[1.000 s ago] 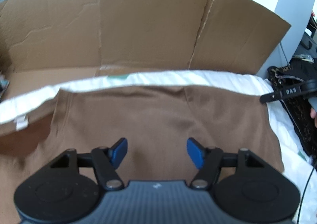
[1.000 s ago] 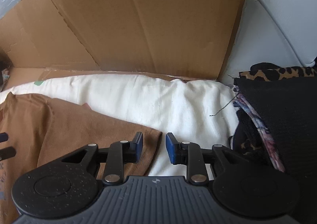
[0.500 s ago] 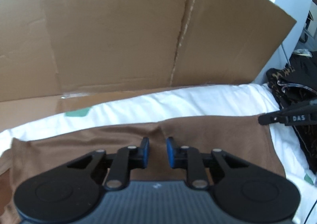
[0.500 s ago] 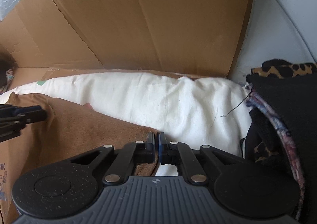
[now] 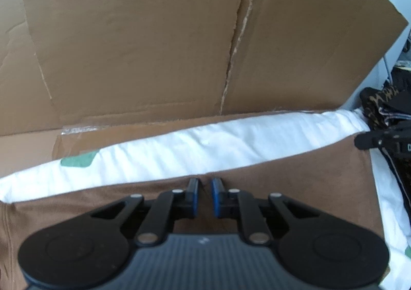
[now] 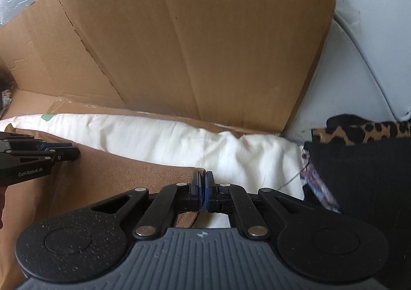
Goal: Fold clothes
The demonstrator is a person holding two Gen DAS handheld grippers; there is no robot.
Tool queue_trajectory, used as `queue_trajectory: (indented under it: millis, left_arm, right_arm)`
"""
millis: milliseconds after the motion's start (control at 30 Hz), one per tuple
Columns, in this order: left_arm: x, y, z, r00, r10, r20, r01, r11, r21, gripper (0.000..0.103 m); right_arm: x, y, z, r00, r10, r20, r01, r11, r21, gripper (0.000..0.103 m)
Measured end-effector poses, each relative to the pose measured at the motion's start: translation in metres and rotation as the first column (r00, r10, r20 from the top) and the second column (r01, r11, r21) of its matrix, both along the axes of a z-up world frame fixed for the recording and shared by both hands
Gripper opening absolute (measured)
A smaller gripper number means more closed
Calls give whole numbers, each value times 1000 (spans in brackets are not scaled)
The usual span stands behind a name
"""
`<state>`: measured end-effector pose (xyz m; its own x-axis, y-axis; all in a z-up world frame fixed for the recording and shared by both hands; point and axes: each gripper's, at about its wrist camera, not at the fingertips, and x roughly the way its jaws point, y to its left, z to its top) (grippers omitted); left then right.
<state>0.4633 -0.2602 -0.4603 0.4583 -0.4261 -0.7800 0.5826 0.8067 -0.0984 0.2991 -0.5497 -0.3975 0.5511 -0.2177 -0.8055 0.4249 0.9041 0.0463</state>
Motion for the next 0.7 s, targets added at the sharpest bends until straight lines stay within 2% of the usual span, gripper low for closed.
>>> queue_trajectory:
  millis: [200, 367, 467, 533, 567, 600, 700]
  left_arm:
    - [5, -7, -3, 1000, 3, 19, -3, 1000, 15, 11]
    - [9, -12, 1, 1000, -8, 15, 8, 999, 34, 11]
    - [7, -6, 9, 1000, -5, 9, 5, 1000, 17, 11]
    - [5, 1, 16, 1000, 0, 11, 0, 1000, -5, 12]
    - [3, 5, 19, 1000, 3, 12, -3, 1000, -16, 12]
    - [1, 8, 22, 1000, 2, 12, -2, 1000, -25, 12]
    - [-9, 16, 29, 1000, -19, 15, 20, 999, -31, 12]
  right_arm:
    - [9, -4, 1, 1000, -11, -4, 11, 1000, -26, 0]
    - [15, -7, -15, 998, -17, -57, 16, 1000, -17, 2]
    - [13, -11, -13, 998, -45, -50, 44, 999, -17, 6]
    - [8, -14, -4, 998, -61, -15, 61, 998, 9, 9]
    - [5, -15, 1, 998, -58, 9, 58, 998, 30, 13]
    - [1, -14, 6, 998, -59, 17, 59, 998, 33, 23]
    - [-12, -10, 19, 998, -56, 37, 55, 997, 51, 26]
